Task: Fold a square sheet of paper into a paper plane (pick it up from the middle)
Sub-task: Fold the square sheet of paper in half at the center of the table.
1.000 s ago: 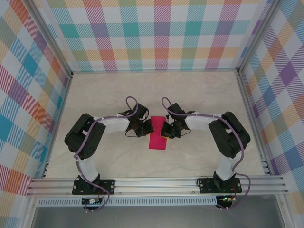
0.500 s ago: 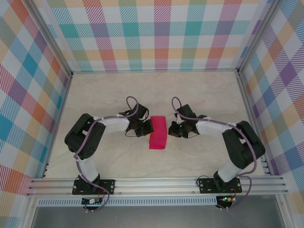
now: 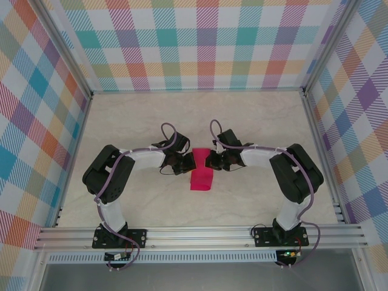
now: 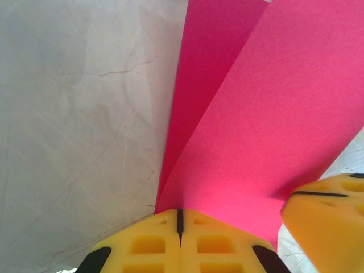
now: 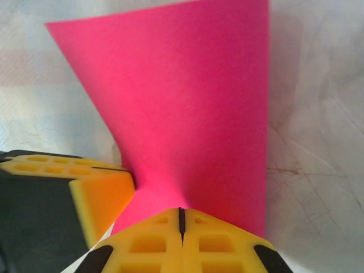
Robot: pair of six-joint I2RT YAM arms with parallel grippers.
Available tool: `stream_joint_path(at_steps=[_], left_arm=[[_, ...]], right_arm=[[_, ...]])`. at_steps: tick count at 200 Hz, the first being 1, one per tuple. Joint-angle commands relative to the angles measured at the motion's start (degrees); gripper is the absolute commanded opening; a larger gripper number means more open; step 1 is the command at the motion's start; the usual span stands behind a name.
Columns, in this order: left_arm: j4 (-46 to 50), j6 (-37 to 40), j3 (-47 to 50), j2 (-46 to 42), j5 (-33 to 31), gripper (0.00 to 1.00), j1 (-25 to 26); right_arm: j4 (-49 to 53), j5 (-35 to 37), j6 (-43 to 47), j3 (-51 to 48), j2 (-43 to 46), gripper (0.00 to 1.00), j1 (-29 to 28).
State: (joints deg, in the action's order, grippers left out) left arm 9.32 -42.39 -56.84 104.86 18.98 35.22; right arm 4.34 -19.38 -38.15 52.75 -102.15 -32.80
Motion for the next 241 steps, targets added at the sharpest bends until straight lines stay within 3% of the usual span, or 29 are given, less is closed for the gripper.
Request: stream_joint_path(at_steps=[1, 45, 88, 149, 192, 241], left_arm=[[7.92, 0.76, 1.73, 4.83, -4.2, 0.01, 0.91], [9.21, 1.13, 1.94, 4.74, -4.79, 0.01, 0.9], [9.15, 1.17, 2.7, 4.83, -5.58, 0.0, 0.9], [9.0, 1.63, 2.39, 4.63, -5.36, 0.0, 0.9], [8.95, 1.26, 2.08, 5.0, -5.19, 0.0, 0.9], [10.32, 1.59, 1.67, 4.83, -5.27, 0.0, 0.89]], right_arm=[[-1.4, 0.66, 0.2, 0.88, -1.85, 0.0, -0.17], [-1.69, 4.26, 0.36, -2.29, -3.15, 0.01, 2.91], [-4.83, 4.87, -0.34, -5.84, 1.45, 0.01, 5.78], [-11.5, 1.14, 0.65, -5.79, 8.44, 0.02, 3.03], [-10.28, -2.39, -0.22, 1.84, -0.9, 0.02, 2.72], [-7.0, 0.3, 0.79, 4.31, -4.79, 0.02, 3.06]])
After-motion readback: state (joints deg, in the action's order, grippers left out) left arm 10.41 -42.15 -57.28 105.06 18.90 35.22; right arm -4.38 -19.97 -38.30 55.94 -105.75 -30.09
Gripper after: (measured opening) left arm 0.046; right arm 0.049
